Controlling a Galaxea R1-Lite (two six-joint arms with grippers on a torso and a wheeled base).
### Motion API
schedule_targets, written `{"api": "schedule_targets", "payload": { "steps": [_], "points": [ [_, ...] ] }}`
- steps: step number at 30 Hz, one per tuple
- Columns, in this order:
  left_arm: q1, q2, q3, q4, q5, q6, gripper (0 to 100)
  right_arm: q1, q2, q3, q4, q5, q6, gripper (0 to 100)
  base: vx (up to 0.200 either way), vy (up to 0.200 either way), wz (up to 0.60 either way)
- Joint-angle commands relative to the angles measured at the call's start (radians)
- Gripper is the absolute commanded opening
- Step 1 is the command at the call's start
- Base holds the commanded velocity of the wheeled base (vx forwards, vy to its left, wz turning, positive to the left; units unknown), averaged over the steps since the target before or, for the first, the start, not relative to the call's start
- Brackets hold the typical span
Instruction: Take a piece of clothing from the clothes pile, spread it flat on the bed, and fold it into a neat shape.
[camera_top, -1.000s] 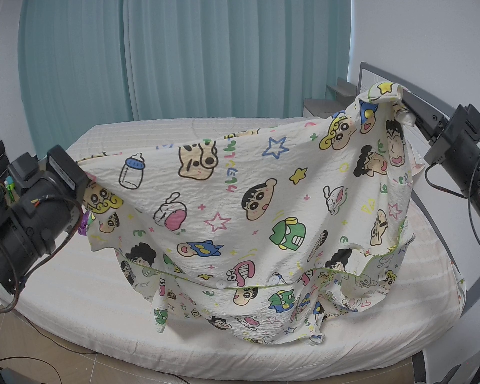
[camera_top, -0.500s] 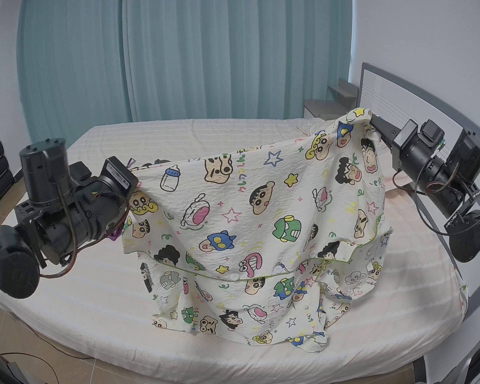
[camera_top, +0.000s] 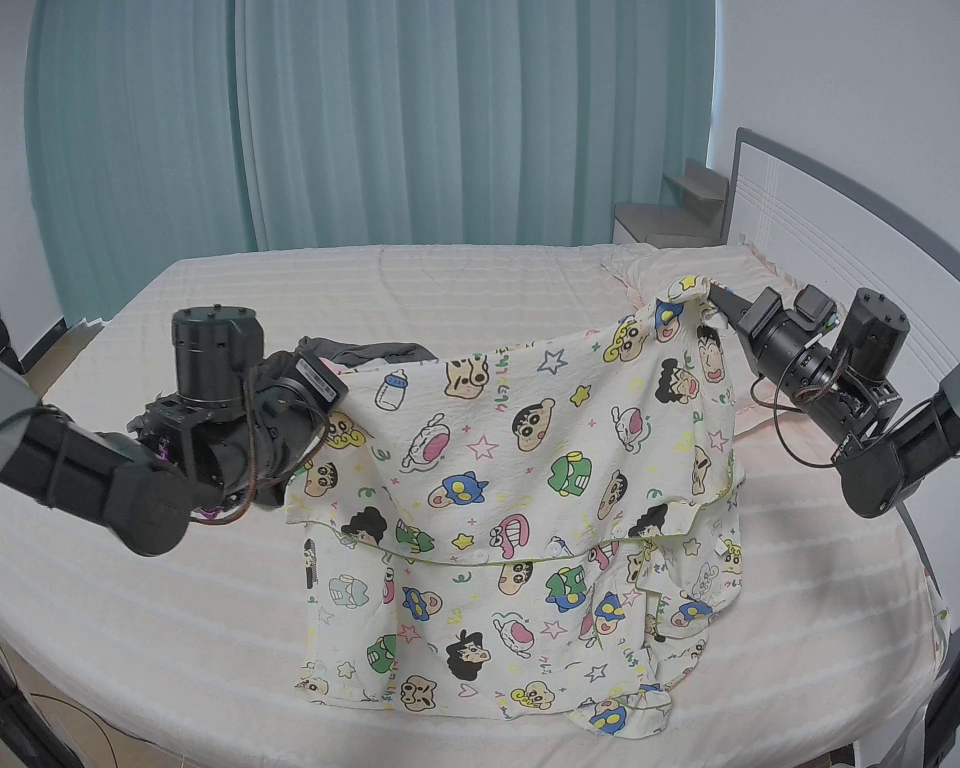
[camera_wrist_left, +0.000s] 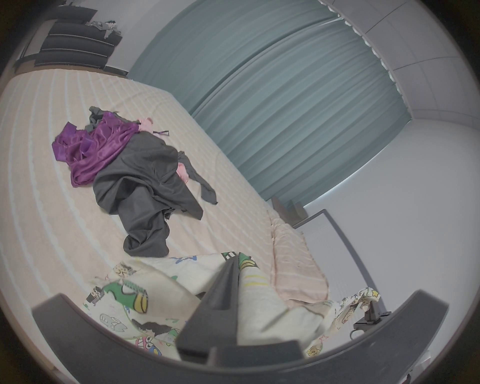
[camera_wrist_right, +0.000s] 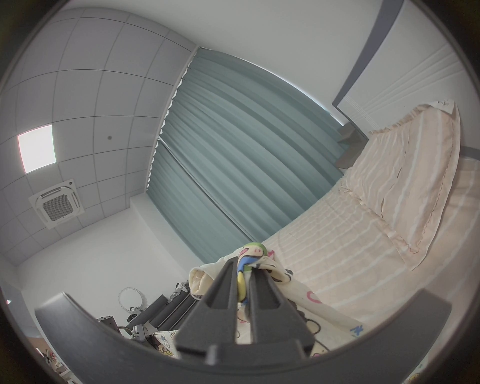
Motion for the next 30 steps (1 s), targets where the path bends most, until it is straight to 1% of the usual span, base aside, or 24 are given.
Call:
{"api": "schedule_targets", "payload": {
  "steps": [1,2,4,6,7,8,11,14,16,17,20,23,25,27,28,30],
  "points": [
    [0.003,0.184,-0.062,-0.001,0.007,0.002,0,-0.019,0.122,-0.033,-0.002,-0.002,0.002,0,0.000,0.000,0.00],
    [0.003,0.191,-0.065,-0.001,0.007,0.002,0,-0.019,0.126,-0.034,-0.002,-0.002,0.002,0,0.000,0.000,0.00],
    [0.012,0.241,-0.088,-0.001,0.007,0.000,0,-0.019,0.171,-0.053,-0.003,-0.024,0.009,0,0.000,0.000,0.00],
    [0.020,0.281,-0.114,-0.001,0.007,-0.003,0,-0.017,0.214,-0.083,-0.003,-0.059,0.011,0,0.000,0.000,0.00],
    [0.020,0.281,-0.114,-0.001,0.007,-0.003,0,-0.017,0.214,-0.083,-0.003,-0.059,0.011,0,0.000,0.000,0.00],
    [0.028,0.313,-0.147,0.000,0.009,-0.025,0,-0.017,0.255,-0.119,-0.002,-0.088,0.011,0,0.000,0.000,0.00],
    [0.043,0.369,-0.189,0.000,0.009,-0.048,0,-0.015,0.327,-0.169,-0.002,-0.126,0.011,0,0.000,0.000,0.00],
    [0.055,0.422,-0.229,0.000,0.009,-0.051,0,-0.012,0.381,-0.211,0.003,-0.155,0.009,0,0.000,0.000,0.00],
    [0.066,0.462,-0.265,0.002,0.009,-0.052,0,-0.012,0.410,-0.241,0.014,-0.160,0.012,0,0.000,0.000,0.00],
    [0.074,0.481,-0.285,0.002,0.011,-0.057,100,-0.012,0.423,-0.255,0.015,-0.159,0.012,100,0.000,0.000,0.00],
    [0.086,0.514,-0.321,0.002,0.014,-0.080,100,-0.009,0.452,-0.286,0.015,-0.159,0.012,100,0.000,0.000,0.00],
    [0.101,0.565,-0.377,0.002,0.043,-0.091,100,-0.006,0.495,-0.329,0.024,-0.172,0.014,100,0.000,0.000,0.00],
    [0.117,0.597,-0.413,0.003,0.083,-0.089,100,-0.008,0.522,-0.392,0.064,-0.235,0.026,100,0.000,0.000,0.00],
    [0.132,0.609,-0.429,0.002,0.106,-0.089,100,-0.008,0.544,-0.441,0.093,-0.297,0.045,100,0.000,0.000,0.00],
    [0.138,0.612,-0.435,0.002,0.110,-0.087,100,-0.008,0.551,-0.451,0.103,-0.310,0.051,100,0.000,0.000,0.00],
    [0.153,0.614,-0.438,0.000,0.113,-0.081,100,-0.009,0.556,-0.451,0.109,-0.317,0.054,100,0.000,0.000,0.00]
  ]
}}
